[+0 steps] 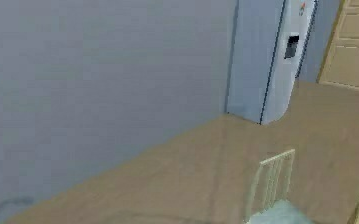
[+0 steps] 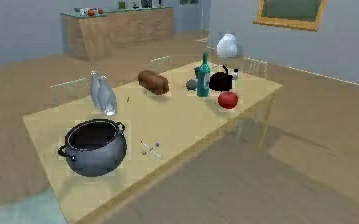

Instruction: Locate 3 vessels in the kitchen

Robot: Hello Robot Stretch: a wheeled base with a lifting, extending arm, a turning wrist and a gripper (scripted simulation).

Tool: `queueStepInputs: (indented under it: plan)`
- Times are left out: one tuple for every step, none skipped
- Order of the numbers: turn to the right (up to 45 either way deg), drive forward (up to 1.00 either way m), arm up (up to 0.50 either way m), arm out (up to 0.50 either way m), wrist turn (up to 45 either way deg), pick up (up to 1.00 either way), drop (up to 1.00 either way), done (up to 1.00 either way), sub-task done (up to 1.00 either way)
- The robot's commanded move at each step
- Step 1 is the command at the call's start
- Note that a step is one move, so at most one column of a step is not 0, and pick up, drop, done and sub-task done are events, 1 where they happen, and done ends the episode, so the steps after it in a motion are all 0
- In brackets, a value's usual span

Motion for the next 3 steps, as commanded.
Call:
queueStepInputs:
  plan:
    - [-45.0,0.0,0.0,0.0,0.0,0.0,0.0,0.0,0.0]
    - [-45.0,0.0,0.0,0.0,0.0,0.0,0.0,0.0,0.0]
    - [-9.0,0.0,0.0,0.0,0.0,0.0,0.0,0.0,0.0]
